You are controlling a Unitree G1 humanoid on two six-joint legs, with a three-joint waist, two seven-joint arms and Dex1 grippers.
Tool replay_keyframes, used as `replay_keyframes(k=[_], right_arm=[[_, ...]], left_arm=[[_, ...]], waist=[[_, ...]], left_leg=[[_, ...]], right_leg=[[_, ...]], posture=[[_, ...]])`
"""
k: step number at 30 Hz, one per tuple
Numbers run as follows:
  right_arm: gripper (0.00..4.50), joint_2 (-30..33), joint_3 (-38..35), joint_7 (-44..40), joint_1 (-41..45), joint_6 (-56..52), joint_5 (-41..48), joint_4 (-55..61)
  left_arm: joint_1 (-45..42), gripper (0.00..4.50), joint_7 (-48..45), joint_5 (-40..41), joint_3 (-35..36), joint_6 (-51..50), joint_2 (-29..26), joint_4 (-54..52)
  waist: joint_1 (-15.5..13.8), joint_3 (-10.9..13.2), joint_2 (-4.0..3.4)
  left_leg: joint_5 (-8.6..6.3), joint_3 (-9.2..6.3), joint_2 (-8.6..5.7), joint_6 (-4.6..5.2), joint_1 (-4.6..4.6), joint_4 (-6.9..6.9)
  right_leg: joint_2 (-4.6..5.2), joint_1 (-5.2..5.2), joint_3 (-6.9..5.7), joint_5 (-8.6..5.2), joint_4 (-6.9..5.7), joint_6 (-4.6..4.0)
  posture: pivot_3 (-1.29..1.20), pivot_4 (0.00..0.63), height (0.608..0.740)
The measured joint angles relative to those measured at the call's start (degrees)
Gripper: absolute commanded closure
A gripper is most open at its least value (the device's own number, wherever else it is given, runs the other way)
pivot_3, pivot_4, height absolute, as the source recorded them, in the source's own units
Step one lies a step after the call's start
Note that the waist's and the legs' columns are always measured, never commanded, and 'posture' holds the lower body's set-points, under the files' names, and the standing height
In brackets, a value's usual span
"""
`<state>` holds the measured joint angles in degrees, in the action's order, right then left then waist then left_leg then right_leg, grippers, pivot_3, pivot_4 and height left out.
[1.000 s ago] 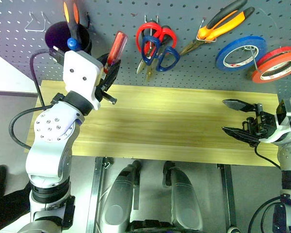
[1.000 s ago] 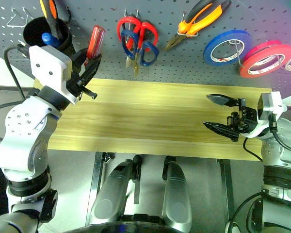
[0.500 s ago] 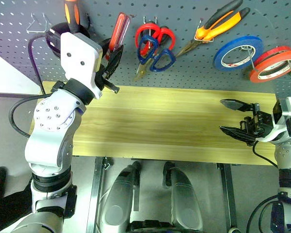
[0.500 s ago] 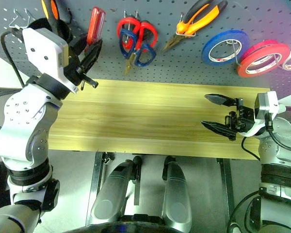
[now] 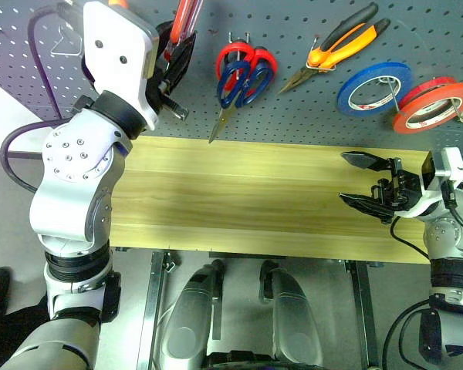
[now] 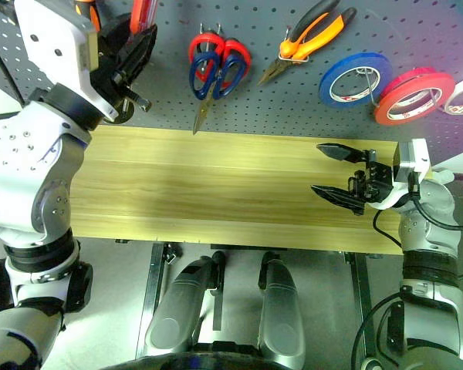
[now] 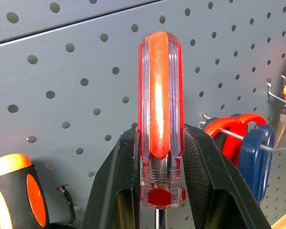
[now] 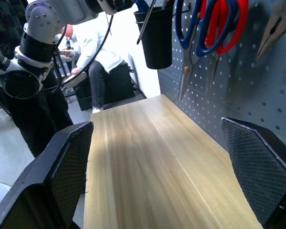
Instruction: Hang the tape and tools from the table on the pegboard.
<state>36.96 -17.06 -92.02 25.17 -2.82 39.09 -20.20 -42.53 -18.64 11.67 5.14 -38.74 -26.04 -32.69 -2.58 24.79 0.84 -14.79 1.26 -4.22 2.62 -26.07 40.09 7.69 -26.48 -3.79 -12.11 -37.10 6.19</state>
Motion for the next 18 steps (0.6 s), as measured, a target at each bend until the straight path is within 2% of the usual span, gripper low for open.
replay_keyframes(k=[8, 18], right_arm=[[0.0, 0.0, 0.02, -0.02, -0.04, 0.42, -0.21, -0.2], [0.0, -0.02, 0.0, 0.29, -0.8, 0.56, -0.54, -0.17]], left_arm=[[-8.28, 3.61, -0.96, 0.11, 0.05, 2.5, -1.08, 7.94], [-12.64, 3.61, -0.59, 2.03, 0.19, 1.93, 1.27, 11.54]], waist=[[-0.44, -0.05, 0.01], [-0.65, -0.06, 0.01]], left_leg=[[0.02, 0.0, -0.02, -0.02, 0.01, 0.01], [0.03, 0.0, -0.02, -0.02, 0.01, 0.03]], right_leg=[[-0.01, 0.0, 0.0, 0.01, -0.02, -0.01], [-0.01, 0.0, 0.0, 0.01, -0.09, -0.02]], posture=[[0.11, 0.319, 0.695], [0.1, 0.331, 0.695]])
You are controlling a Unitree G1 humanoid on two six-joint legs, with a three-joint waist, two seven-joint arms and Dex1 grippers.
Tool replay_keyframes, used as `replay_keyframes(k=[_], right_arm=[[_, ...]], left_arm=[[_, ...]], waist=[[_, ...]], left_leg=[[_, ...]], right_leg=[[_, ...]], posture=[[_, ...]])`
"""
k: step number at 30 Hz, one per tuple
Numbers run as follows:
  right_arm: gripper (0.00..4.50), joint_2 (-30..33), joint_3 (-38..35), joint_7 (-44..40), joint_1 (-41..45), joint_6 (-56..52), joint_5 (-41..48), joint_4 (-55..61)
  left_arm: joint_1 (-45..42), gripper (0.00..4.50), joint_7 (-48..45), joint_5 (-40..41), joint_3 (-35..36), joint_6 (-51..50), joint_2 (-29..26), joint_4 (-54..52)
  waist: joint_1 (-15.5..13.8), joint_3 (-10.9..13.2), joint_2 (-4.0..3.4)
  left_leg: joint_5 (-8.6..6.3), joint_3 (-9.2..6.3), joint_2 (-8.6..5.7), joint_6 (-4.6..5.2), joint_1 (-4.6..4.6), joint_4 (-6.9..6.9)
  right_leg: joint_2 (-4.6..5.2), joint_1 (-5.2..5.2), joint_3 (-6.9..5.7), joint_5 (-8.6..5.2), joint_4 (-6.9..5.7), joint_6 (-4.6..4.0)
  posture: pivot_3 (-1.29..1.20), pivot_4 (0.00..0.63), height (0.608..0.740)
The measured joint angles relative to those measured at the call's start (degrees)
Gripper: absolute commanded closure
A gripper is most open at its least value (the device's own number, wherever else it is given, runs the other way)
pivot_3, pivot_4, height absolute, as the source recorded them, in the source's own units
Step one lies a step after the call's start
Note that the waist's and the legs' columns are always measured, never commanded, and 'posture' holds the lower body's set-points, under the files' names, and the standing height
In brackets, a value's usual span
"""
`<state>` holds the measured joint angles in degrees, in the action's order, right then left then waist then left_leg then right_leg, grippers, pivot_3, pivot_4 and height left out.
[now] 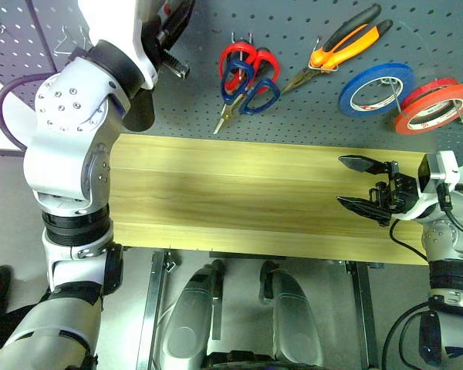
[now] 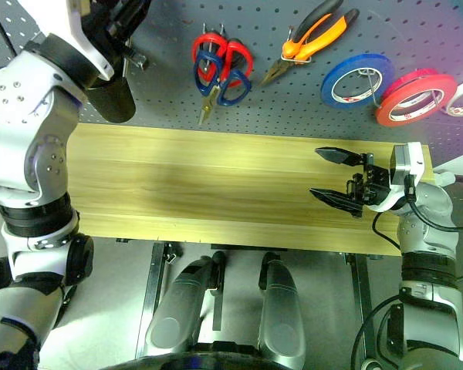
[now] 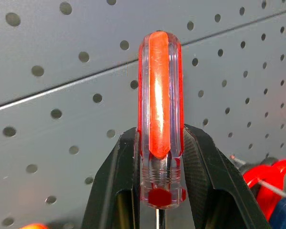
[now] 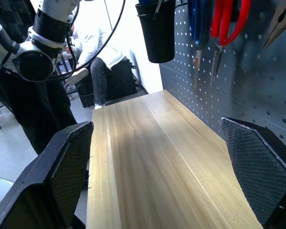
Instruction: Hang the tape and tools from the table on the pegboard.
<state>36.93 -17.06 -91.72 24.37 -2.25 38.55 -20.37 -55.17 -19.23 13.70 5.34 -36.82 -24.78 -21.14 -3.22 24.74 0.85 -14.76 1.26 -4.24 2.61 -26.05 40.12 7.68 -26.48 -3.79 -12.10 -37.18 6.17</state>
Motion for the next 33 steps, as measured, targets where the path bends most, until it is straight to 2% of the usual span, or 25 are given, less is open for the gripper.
replay_keyframes(k=[9, 17, 33], right_arm=[[0.0, -0.05, 0.0, 0.35, -0.81, 0.13, -0.14, 0.0], [0.0, -0.05, 0.0, 0.36, -0.81, 0.2, -0.18, -0.02], [0.0, -0.28, 0.03, 0.22, -0.65, 1.43, -1.37, -1.42]], left_arm=[[-5.77, 3.61, -1.85, 0.74, -0.03, 0.3, -2.25, 3.06], [-7.61, 3.61, -2.51, 0.76, -0.09, 0.57, -3.23, 5.0], [-9.08, 3.61, 0.44, 4.37, 2.2, -8.02, -3.05, 1.93]], waist=[[-0.43, 0.0, 0.0], [-0.37, 0.0, 0.0], [-0.42, 0.0, 0.0]], left_leg=[[0.01, 0.0, 0.0, 0.0, 0.0, 0.02], [0.01, 0.01, 0.0, -0.01, 0.04, 0.02], [0.03, 0.01, 0.0, -0.02, 0.06, 0.03]], right_leg=[[-0.02, 0.0, 0.0, 0.0, -0.01, 0.0], [-0.02, 0.0, 0.0, 0.0, -0.03, 0.0], [-0.03, 0.01, 0.0, 0.0, -0.06, 0.0]], posture=[[0.11, 0.335, 0.695], [0.11, 0.336, 0.695], [0.11, 0.327, 0.695]])
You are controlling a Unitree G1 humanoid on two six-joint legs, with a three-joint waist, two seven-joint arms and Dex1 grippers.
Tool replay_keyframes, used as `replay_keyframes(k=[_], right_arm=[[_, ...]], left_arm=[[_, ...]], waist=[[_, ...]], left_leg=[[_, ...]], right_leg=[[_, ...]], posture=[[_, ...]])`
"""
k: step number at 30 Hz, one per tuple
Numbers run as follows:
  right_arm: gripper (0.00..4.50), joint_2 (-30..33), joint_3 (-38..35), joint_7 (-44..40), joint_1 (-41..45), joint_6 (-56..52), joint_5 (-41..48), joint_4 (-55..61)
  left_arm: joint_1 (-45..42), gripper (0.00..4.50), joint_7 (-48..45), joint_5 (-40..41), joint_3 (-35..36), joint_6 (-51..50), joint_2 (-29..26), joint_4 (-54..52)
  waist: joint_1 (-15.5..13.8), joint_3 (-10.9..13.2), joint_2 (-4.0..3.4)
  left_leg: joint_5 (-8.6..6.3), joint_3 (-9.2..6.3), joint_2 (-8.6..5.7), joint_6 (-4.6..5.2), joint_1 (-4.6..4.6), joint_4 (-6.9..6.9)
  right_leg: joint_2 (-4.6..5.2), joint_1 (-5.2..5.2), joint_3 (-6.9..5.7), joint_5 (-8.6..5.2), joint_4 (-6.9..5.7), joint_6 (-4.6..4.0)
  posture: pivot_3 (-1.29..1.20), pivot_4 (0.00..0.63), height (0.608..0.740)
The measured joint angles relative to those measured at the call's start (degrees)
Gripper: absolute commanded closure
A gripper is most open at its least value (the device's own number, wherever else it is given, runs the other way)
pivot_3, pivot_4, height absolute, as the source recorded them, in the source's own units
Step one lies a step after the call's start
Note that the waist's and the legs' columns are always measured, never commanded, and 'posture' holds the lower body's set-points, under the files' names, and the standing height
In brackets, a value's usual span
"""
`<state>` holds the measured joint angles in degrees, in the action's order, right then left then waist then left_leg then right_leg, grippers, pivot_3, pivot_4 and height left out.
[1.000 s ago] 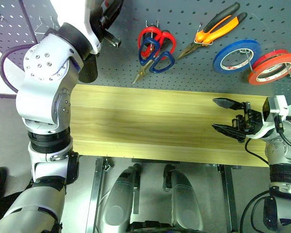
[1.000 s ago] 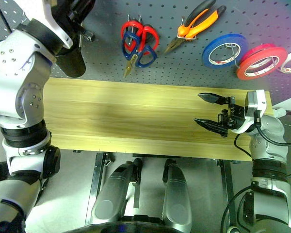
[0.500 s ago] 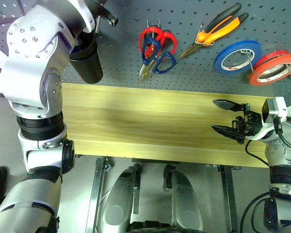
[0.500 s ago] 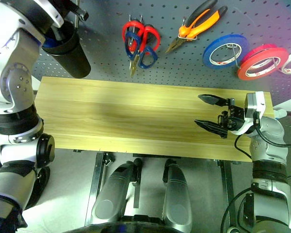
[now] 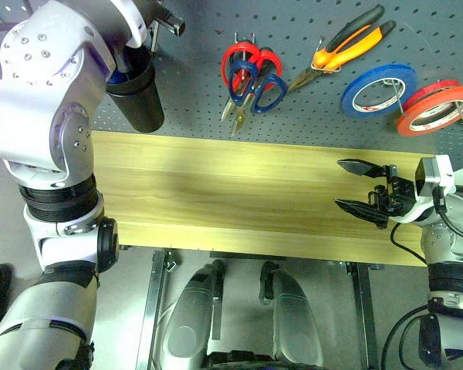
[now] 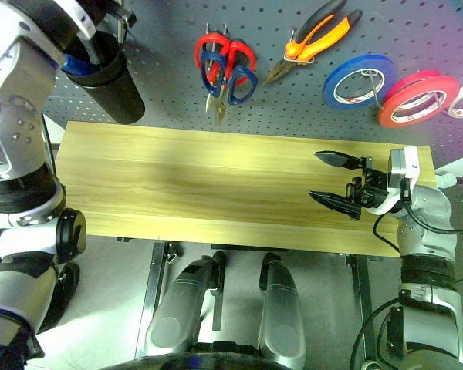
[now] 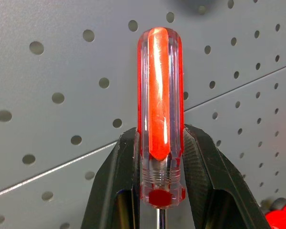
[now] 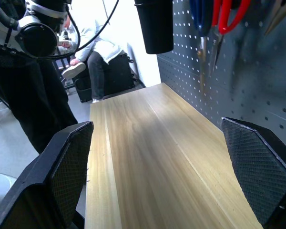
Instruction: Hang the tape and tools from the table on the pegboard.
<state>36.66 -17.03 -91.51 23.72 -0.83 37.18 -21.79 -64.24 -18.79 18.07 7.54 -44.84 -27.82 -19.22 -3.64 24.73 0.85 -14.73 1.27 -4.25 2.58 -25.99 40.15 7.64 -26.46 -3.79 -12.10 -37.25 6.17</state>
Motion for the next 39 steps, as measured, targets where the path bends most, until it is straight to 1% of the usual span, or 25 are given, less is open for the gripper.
replay_keyframes(k=[4, 15, 19, 24, 29, 33, 34, 35, 37, 38, 39], right_arm=[[0.0, -0.12, 0.01, 0.01, 0.03, 0.07, -0.03, -0.01], [0.0, -0.09, 0.01, -0.17, -0.01, 0.07, -0.2, -0.79], [0.0, -0.04, 0.0, -0.24, -0.08, 0.07, -0.44, -1.0], [0.0, -0.01, -0.07, -0.29, -0.66, 0.06, -0.44, -0.95], [0.0, -0.01, -0.06, -0.24, -0.7, -0.09, -0.43, -0.77], [0.0, 0.0, -0.06, -0.06, -1.19, -0.28, -0.39, -0.34], [0.0, 0.0, -0.06, -0.05, -1.45, -0.43, -0.37, -0.25], [0.0, 0.0, -0.06, -0.05, -1.64, -0.55, -0.37, -0.16], [0.0, 0.01, -0.06, -0.02, -1.95, -0.75, -0.33, 0.33], [0.0, 0.0, -0.06, -0.01, -2.03, -0.83, -0.33, 0.37], [0.0, 0.0, -0.06, 0.0, -2.14, -0.91, -0.33, 0.43]], left_arm=[[-1.05, 3.61, 0.34, 0.41, 0.05, -1.02, 0.01, 0.01], [-1.61, 3.61, -1.44, 1.42, 0.04, -2.39, -4.38, -0.17], [2.34, 3.61, -2.05, 1.33, 0.27, -2.37, -6.14, -2.18], [11.11, 3.61, -2.37, 0.38, 0.16, -1.63, -8.04, -5.18], [13.27, 3.61, -2.11, -0.29, 0.19, -0.09, -8.16, -6.27], [17.91, 3.61, -1.78, -0.69, 1.13, 1.34, -8.14, -7.32], [18.75, 3.26, -1.51, -0.67, 1.52, 1.41, -7.99, -7.4], [19.38, 3.26, -1.27, -0.63, 2.06, 1.42, -7.78, -7.49], [21.46, 2.81, -0.51, -1.13, 2.94, 1.95, -7.81, -8.27], [21.96, 2.74, -0.19, -1.28, 3.03, 2.03, -7.81, -8.3], [22.64, 2.5, 0.27, -1.47, 3.28, 2.45, -7.8, -8.3]], waist=[[-0.01, 0.0, 0.0], [0.01, 0.0, 0.0], [0.06, 0.0, 0.0], [0.05, 0.0, 0.0], [-0.05, 0.0, 0.0], [0.15, 0.0, 0.0], [0.14, 0.0, 0.0], [0.14, 0.0, -0.01], [0.13, 0.0, -0.01], [0.05, 0.0, 0.0], [0.03, 0.0, 0.0]], left_leg=[[0.01, 0.0, 0.0, -0.02, 0.01, 0.03], [0.01, 0.01, -0.01, -0.02, 0.06, 0.02], [0.01, 0.03, 0.0, -0.02, 0.09, 0.02], [0.01, 0.07, 0.01, -0.02, 0.23, -0.01], [0.0, 0.07, 0.0, -0.03, 0.28, -0.01], [0.0, 0.08, 0.05, -0.04, 0.35, -0.05], [0.0, 0.08, 0.06, -0.04, 0.35, -0.05], [0.0, 0.09, 0.06, -0.04, 0.35, -0.05], [-0.01, 0.11, 0.06, -0.04, 0.4, -0.06], [-0.01, 0.11, 0.06, -0.05, 0.41, -0.05], [-0.01, 0.11, 0.06, -0.05, 0.41, -0.05]], right_leg=[[0.0, 0.02, 0.0, 0.0, -0.01, 0.0], [0.0, 0.04, 0.0, 0.0, -0.02, 0.0], [0.02, 0.04, 0.0, 0.0, -0.05, -0.01], [0.05, 0.11, 0.0, 0.0, -0.04, -0.01], [0.07, 0.17, 0.0, 0.02, -0.01, -0.04], [0.06, 0.17, 0.01, 0.02, -0.01, -0.04], [0.06, 0.17, 0.01, 0.02, -0.01, -0.05], [0.06, 0.16, 0.01, 0.02, -0.01, -0.05], [0.08, 0.21, 0.03, 0.02, 0.0, -0.05], [0.07, 0.23, 0.03, 0.02, 0.0, -0.05], [0.08, 0.23, 0.03, 0.03, -0.01, -0.06]], posture=[[0.11, 0.333, 0.695], [0.11, 0.343, 0.695], [0.11, 0.352, 0.695], [0.11, 0.355, 0.695], [0.1, 0.361, 0.695], [0.11, 0.366, 0.695], [0.1, 0.369, 0.695], [0.1, 0.369, 0.695], [0.1, 0.371, 0.695], [0.1, 0.37, 0.695], [0.1, 0.37, 0.695]])
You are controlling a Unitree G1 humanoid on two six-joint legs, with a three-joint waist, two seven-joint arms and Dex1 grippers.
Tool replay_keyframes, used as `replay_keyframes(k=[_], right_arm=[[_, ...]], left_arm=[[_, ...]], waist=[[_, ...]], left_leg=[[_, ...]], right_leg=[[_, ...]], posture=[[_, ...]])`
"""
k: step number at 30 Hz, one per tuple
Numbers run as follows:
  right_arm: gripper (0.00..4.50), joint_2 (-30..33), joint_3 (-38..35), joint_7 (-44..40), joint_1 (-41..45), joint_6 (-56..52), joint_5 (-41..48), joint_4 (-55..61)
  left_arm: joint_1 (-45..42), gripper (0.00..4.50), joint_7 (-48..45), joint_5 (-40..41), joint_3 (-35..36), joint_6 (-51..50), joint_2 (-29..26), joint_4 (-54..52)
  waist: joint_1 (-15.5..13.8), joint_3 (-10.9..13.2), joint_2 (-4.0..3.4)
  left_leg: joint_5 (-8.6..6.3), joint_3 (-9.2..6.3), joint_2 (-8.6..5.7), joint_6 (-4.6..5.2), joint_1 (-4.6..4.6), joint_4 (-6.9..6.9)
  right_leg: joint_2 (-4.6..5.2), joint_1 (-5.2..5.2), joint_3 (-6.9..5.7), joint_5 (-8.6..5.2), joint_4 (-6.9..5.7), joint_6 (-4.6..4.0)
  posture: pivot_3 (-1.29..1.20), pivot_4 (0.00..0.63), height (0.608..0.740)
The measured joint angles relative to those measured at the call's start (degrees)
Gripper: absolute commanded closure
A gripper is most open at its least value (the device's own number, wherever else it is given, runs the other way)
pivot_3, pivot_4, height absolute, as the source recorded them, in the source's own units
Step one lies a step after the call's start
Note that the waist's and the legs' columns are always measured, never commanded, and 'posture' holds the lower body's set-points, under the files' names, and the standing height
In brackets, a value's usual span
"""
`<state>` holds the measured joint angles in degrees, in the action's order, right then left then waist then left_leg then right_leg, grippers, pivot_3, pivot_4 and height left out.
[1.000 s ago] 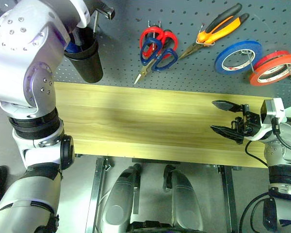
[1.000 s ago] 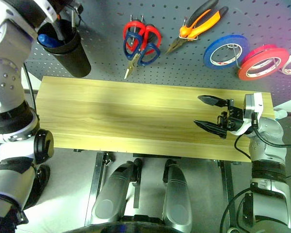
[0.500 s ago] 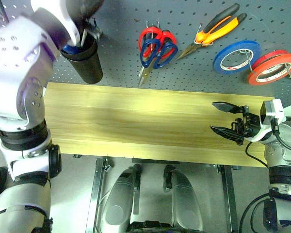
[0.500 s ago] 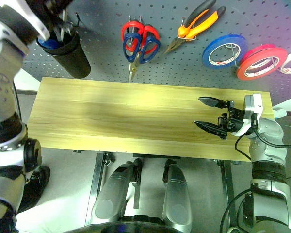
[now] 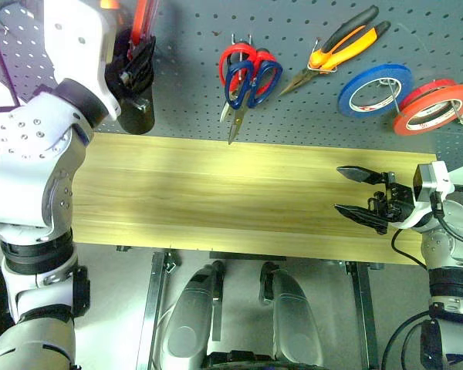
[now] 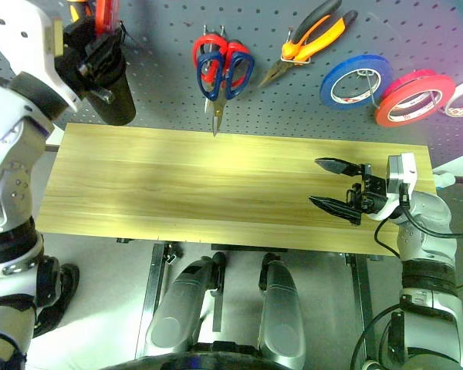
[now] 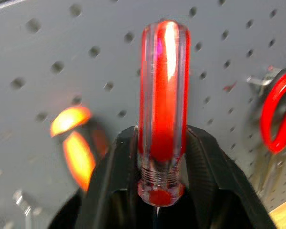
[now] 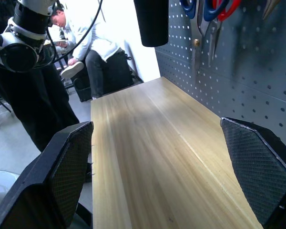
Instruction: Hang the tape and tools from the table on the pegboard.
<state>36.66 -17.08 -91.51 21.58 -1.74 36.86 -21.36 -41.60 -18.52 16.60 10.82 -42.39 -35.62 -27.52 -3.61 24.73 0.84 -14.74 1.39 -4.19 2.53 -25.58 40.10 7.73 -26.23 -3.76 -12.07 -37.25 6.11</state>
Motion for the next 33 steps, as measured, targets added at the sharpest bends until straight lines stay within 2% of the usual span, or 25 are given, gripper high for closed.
replay_keyframes(k=[4, 16, 21, 33], right_arm=[[0.0, 0.0, 0.0, 0.0, -0.35, -0.23, 0.0, 0.11], [0.0, 0.0, 0.0, 0.11, -0.51, -0.67, 0.29, 1.38], [0.0, -0.02, -0.03, 0.58, -0.59, -1.09, 0.71, 1.65], [0.0, -1.26, -2.95, 2.65, -2.98, -4.9, 8.25, 9.55]], left_arm=[[0.39, 1.86, 1.1, -0.12, 1.91, 0.81, 0.38, 0.02], [-4.48, 0.08, 1.06, 1.72, -0.96, 0.04, 2.77, -0.83], [-4.65, 0.02, -0.88, 4.77, -5.42, -2.49, 4.56, -2.86], [-5.94, 0.02, -2.87, 10.98, -7.67, -5.08, 10.01, -3.51]], waist=[[-0.14, 0.0, 0.0], [-0.11, 0.0, 0.0], [-0.08, 0.0, 0.0], [-0.04, 0.0, 0.0]], left_leg=[[-0.03, -0.01, -0.01, -0.05, 0.02, 0.0], [-0.03, -0.01, 0.0, -0.04, 0.05, 0.0], [-0.02, -0.01, 0.0, -0.04, 0.05, 0.0], [-0.03, -0.01, 0.0, -0.05, 0.08, 0.0]], right_leg=[[0.02, 0.04, 0.0, 0.02, 0.0, -0.02], [0.01, 0.07, 0.0, 0.02, 0.0, -0.04], [0.01, 0.06, 0.0, 0.02, 0.0, -0.04], [0.02, 0.1, 0.01, 0.03, 0.01, -0.04]], posture=[[0.1, 0.372, 0.695], [0.11, 0.377, 0.695], [0.1, 0.375, 0.695], [0.05, 0.371, 0.695]])
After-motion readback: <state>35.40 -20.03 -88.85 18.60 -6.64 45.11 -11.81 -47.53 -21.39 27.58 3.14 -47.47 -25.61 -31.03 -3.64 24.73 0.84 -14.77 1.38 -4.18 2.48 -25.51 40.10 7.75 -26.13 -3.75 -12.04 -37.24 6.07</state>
